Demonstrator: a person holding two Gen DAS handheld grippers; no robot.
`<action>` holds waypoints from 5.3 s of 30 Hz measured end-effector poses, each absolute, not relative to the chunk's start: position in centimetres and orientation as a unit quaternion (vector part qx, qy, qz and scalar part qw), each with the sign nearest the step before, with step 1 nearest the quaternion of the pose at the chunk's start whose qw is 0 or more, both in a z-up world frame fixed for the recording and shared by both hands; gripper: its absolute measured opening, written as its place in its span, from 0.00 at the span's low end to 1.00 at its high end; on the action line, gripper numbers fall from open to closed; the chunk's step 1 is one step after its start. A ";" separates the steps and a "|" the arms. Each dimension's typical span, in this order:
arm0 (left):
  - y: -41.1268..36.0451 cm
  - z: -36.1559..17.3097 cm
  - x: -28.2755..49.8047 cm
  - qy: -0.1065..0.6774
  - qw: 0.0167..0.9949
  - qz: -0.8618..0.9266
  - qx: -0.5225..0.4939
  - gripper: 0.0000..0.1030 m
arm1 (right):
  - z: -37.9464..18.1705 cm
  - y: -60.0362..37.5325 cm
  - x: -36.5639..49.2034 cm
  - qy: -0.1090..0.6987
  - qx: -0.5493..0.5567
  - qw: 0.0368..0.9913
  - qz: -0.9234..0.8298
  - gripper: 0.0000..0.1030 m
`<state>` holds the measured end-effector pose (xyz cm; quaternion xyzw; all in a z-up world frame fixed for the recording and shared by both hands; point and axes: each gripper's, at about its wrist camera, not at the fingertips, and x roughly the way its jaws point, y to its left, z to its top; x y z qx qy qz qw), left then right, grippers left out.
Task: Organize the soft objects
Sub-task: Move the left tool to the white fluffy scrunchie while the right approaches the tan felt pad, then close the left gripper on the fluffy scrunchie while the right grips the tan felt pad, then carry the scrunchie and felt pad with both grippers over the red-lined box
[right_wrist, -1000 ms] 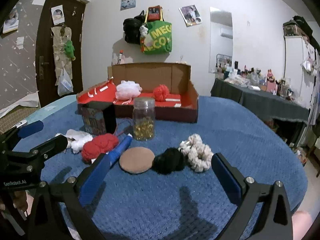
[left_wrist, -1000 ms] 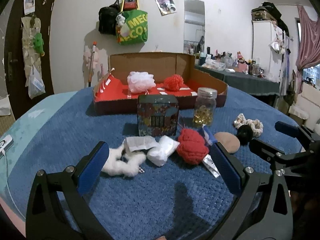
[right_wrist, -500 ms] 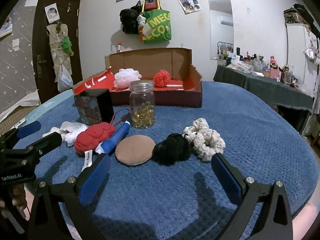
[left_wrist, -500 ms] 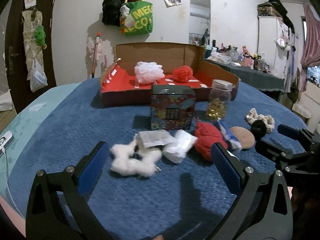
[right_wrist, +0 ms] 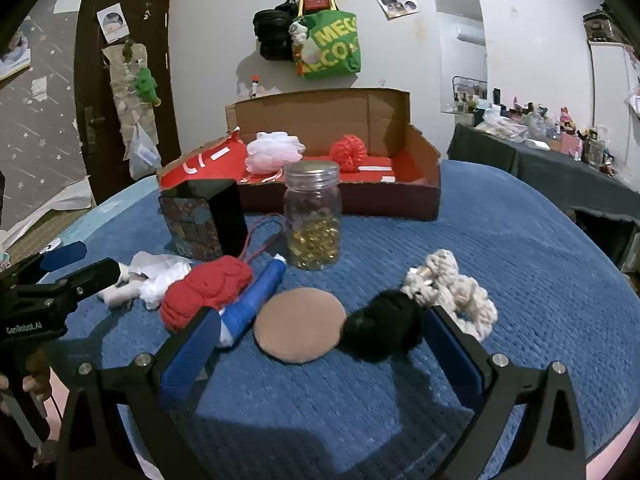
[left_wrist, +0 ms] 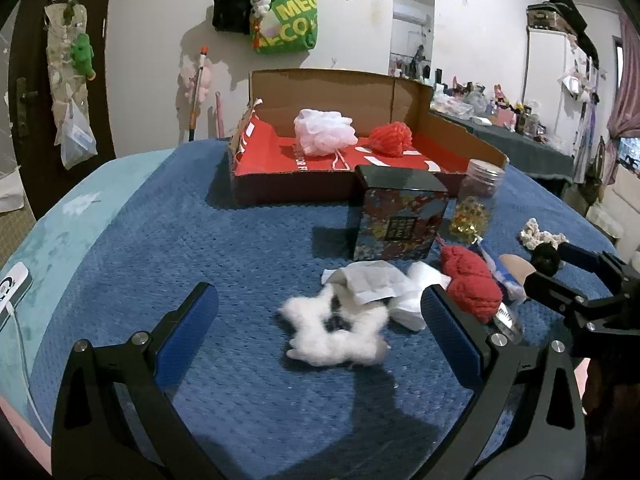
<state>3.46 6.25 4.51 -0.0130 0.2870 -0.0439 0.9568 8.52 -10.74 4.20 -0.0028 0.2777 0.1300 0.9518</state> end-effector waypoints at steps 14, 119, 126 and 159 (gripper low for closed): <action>5.8 4.1 3.6 0.320 0.941 -0.107 -0.004 1.00 | 5.1 -10.4 8.9 0.283 -0.015 0.945 0.163 0.85; 5.8 2.6 4.1 0.373 0.919 -0.129 0.023 0.54 | 3.5 -10.7 7.3 0.308 -0.097 0.926 0.196 0.55; 5.9 2.4 4.0 0.368 0.921 -0.128 0.022 0.55 | 2.9 -11.9 6.8 0.311 -0.083 0.927 0.193 0.59; 8.6 5.8 8.4 0.376 0.919 -0.107 0.039 0.53 | 6.6 -16.4 10.5 0.298 -0.074 0.940 0.151 0.50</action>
